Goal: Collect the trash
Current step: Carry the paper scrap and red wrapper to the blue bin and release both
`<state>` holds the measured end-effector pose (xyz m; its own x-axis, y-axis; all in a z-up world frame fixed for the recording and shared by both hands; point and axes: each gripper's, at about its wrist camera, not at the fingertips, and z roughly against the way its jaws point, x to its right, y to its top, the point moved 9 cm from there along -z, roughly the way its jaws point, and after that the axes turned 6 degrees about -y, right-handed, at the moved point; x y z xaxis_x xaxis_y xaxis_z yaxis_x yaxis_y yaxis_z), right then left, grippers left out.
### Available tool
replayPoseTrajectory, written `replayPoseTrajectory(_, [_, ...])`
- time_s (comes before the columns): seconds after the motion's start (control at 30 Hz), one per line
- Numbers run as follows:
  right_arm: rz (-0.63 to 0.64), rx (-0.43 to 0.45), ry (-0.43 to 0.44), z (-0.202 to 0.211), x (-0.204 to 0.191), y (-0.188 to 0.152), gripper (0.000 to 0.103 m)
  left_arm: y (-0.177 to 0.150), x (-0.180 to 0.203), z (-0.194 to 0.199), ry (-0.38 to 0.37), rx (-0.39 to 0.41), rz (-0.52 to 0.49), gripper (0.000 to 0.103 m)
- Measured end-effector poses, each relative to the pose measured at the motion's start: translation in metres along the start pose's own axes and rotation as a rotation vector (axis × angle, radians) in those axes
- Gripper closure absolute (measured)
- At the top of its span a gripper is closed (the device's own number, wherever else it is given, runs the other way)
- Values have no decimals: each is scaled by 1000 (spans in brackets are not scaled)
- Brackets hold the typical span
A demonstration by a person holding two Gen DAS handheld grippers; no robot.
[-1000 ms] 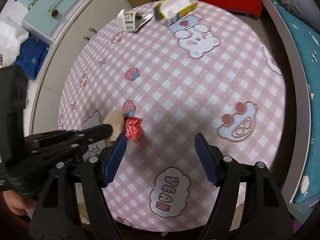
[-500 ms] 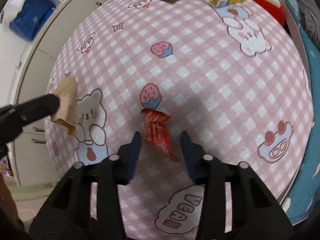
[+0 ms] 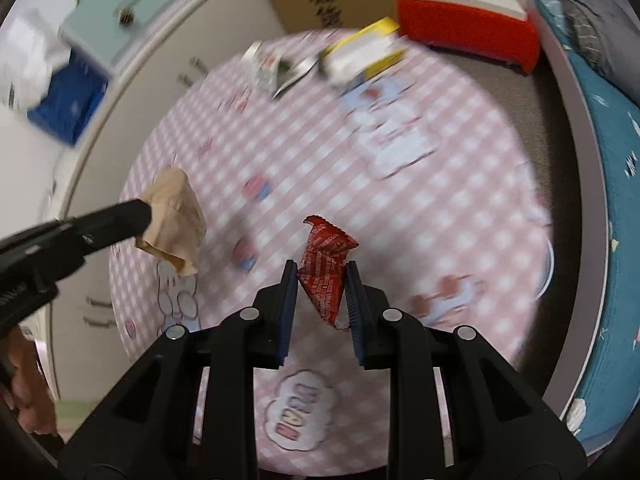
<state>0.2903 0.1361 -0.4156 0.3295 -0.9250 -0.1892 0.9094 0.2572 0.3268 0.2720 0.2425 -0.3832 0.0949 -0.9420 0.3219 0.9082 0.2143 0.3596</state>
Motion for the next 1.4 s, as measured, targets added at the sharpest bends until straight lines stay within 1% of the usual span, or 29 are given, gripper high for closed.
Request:
replayPoseTrajectory(0.17, [-74, 66, -2, 37, 66, 22, 79, 28, 59, -13, -36, 23, -44, 102])
replayPoseTrajectory(0.3, [-123, 88, -16, 61, 131, 35, 79, 50, 125, -33, -71, 30, -82, 102])
replayPoseTrajectory(0.43, [-150, 98, -40, 80, 191, 42, 79, 69, 194, -57, -108, 30, -117, 102])
replayPoseTrajectory(0.47, [-157, 103, -47, 86, 207, 44, 79, 72, 205, -61, -113, 29, -125, 102])
replayPoseTrajectory(0.53, [-176, 115, -63, 98, 240, 46, 79, 78, 240, -75, -127, 24, -149, 102])
replayPoseTrajectory(0.67, [-210, 135, -86, 115, 289, 49, 79, 86, 299, -99, -151, 1, -194, 102])
replayPoseTrajectory(0.8, [-244, 147, -98, 127, 329, 48, 79, 91, 344, -120, -161, -19, -238, 102])
replayPoseTrajectory(0.93, [-287, 157, -101, 133, 364, 44, 79, 94, 378, -139, -166, -55, -274, 101])
replayPoseTrajectory(1.0, [-303, 161, -102, 135, 375, 41, 79, 95, 387, -150, -163, -77, -273, 100])
replayPoseTrajectory(1.07, [-321, 162, -101, 136, 387, 41, 79, 95, 394, -159, -164, -107, -259, 88])
replayPoseTrajectory(1.13, [-336, 162, -99, 136, 395, 40, 79, 95, 398, -165, -158, -128, -252, 49])
replayPoseTrajectory(1.2, [-347, 161, -96, 136, 400, 39, 79, 96, 396, -168, -131, -127, -249, 41])
replayPoseTrajectory(1.3, [-356, 158, -89, 134, 402, 38, 79, 95, 393, -174, -111, -156, -229, 37])
replayPoseTrajectory(1.4, [-356, 156, -81, 133, 401, 39, 79, 96, 388, -173, -92, -152, -222, 34])
